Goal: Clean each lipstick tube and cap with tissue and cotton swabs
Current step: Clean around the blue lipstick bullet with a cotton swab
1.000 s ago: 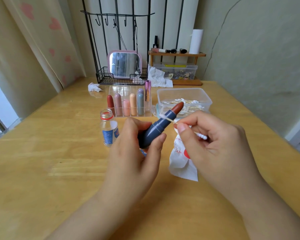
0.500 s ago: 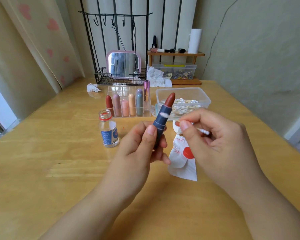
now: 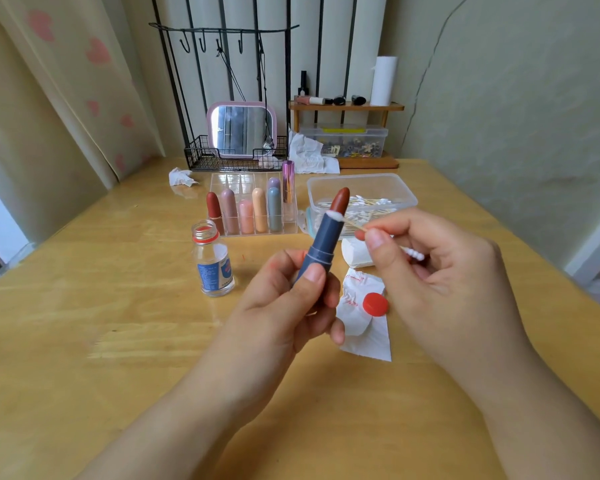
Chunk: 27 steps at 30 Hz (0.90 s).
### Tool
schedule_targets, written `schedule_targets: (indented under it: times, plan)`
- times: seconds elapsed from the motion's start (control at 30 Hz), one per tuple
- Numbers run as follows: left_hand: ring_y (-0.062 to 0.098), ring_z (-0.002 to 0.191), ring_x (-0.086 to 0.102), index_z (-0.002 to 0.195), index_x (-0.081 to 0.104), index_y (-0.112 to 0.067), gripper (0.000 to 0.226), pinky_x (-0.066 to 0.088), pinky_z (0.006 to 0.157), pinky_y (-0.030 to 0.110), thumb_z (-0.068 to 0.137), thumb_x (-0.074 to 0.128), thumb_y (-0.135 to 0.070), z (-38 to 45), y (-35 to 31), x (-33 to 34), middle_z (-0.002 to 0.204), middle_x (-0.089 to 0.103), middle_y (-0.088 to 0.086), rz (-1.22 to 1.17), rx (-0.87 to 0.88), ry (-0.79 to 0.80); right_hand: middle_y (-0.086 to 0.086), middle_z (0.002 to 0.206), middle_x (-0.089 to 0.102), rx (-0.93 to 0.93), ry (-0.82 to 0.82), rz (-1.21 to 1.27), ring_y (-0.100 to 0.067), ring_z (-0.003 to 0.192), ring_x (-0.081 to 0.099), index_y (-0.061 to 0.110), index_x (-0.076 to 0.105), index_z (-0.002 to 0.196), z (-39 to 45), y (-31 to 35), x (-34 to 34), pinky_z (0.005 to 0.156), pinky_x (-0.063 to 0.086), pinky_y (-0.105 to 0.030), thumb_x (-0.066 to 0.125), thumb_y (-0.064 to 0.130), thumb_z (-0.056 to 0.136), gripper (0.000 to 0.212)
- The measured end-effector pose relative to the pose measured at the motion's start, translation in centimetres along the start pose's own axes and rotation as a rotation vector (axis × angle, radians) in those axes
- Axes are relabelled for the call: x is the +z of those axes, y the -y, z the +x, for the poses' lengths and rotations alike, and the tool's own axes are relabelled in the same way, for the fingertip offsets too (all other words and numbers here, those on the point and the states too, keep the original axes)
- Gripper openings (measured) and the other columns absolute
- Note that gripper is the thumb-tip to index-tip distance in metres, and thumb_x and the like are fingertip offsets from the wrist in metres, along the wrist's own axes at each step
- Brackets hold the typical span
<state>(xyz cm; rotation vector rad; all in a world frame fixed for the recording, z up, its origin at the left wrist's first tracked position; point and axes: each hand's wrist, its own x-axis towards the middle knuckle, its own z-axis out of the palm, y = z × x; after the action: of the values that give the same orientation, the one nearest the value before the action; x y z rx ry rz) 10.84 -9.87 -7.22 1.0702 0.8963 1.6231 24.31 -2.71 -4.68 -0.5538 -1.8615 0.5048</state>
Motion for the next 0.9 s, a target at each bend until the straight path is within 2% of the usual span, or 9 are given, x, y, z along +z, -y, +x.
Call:
schedule_targets:
  times: [0.23, 0.33, 0.43, 0.5, 0.6, 0.7, 0.8, 0.9]
  plan:
    - [0.015, 0.056, 0.044, 0.094, 0.05, -0.002, 0.024, 0.047, 0.061, 0.029, 0.087, 0.047, -0.024, 0.21, 0.16, -0.03, 0.075, 0.053, 0.004, -0.001, 0.015, 0.005, -0.01, 0.048, 0.052, 0.009, 0.082, 0.04, -0.028, 0.042, 0.05, 0.021, 0.062, 0.076, -0.17, 0.01, 0.12, 0.044, 0.042, -0.038, 0.055, 0.029, 0.083, 0.013]
    - [0.014, 0.056, 0.046, 0.098, 0.052, 0.001, 0.03, 0.048, 0.062, 0.028, 0.088, 0.045, -0.026, 0.27, 0.34, -0.05, 0.075, 0.054, 0.003, 0.02, 0.007, 0.007, -0.007, 0.055, 0.055, 0.011, 0.014, 0.012, -0.021, 0.045, 0.048, 0.019, 0.065, 0.075, -0.02, -0.04, -0.02, 0.047, 0.041, -0.036, 0.054, 0.03, 0.085, 0.019]
    - [0.014, 0.055, 0.046, 0.099, 0.054, 0.001, 0.033, 0.048, 0.062, 0.028, 0.088, 0.044, -0.029, 0.27, 0.49, -0.04, 0.072, 0.053, 0.001, 0.011, -0.001, 0.003, -0.007, 0.061, 0.056, 0.018, -0.015, 0.023, -0.022, 0.051, 0.051, 0.022, 0.064, 0.076, 0.05, -0.01, -0.08, 0.049, 0.041, -0.034, 0.054, 0.03, 0.086, 0.016]
    - [0.014, 0.054, 0.047, 0.099, 0.056, 0.0, 0.034, 0.048, 0.063, 0.03, 0.089, 0.044, -0.03, 0.29, 0.53, -0.09, 0.071, 0.052, 0.001, 0.002, -0.003, -0.008, -0.008, 0.056, 0.055, 0.022, 0.02, 0.039, -0.021, 0.044, 0.051, 0.021, 0.064, 0.075, -0.05, -0.02, -0.05, 0.047, 0.042, -0.036, 0.054, 0.03, 0.085, 0.016]
    - [0.014, 0.054, 0.045, 0.096, 0.06, -0.004, 0.033, 0.047, 0.063, 0.03, 0.09, 0.043, -0.031, 0.27, 0.51, -0.11, 0.07, 0.049, 0.001, -0.032, -0.001, -0.013, -0.01, 0.047, 0.05, 0.036, 0.079, 0.062, -0.029, 0.041, 0.05, 0.02, 0.062, 0.075, -0.21, 0.06, 0.01, 0.044, 0.041, -0.039, 0.054, 0.03, 0.082, 0.014]
    - [0.012, 0.054, 0.042, 0.097, 0.061, -0.003, 0.035, 0.048, 0.062, 0.028, 0.089, 0.044, -0.032, 0.21, 0.45, -0.02, 0.069, 0.047, 0.001, -0.05, -0.01, -0.015, -0.006, 0.059, 0.057, 0.029, 0.038, 0.048, -0.021, 0.046, 0.051, 0.021, 0.063, 0.076, -0.04, 0.11, -0.07, 0.047, 0.043, -0.036, 0.054, 0.03, 0.084, 0.015]
    - [0.012, 0.053, 0.041, 0.1, 0.059, -0.001, 0.036, 0.048, 0.062, 0.027, 0.09, 0.043, -0.032, 0.17, 0.4, 0.07, 0.068, 0.046, 0.0, -0.062, -0.018, -0.012, -0.005, 0.067, 0.059, 0.032, 0.006, 0.046, -0.022, 0.053, 0.051, 0.024, 0.061, 0.078, 0.13, 0.08, -0.17, 0.049, 0.041, -0.032, 0.053, 0.03, 0.086, 0.013]
    - [0.012, 0.053, 0.041, 0.099, 0.059, -0.001, 0.035, 0.048, 0.061, 0.027, 0.089, 0.044, -0.031, 0.22, 0.3, 0.13, 0.068, 0.046, 0.001, -0.091, -0.025, -0.008, -0.008, 0.057, 0.056, 0.038, 0.048, 0.07, -0.021, 0.045, 0.05, 0.019, 0.062, 0.072, -0.06, 0.0, -0.15, 0.045, 0.042, -0.032, 0.054, 0.028, 0.083, 0.017]
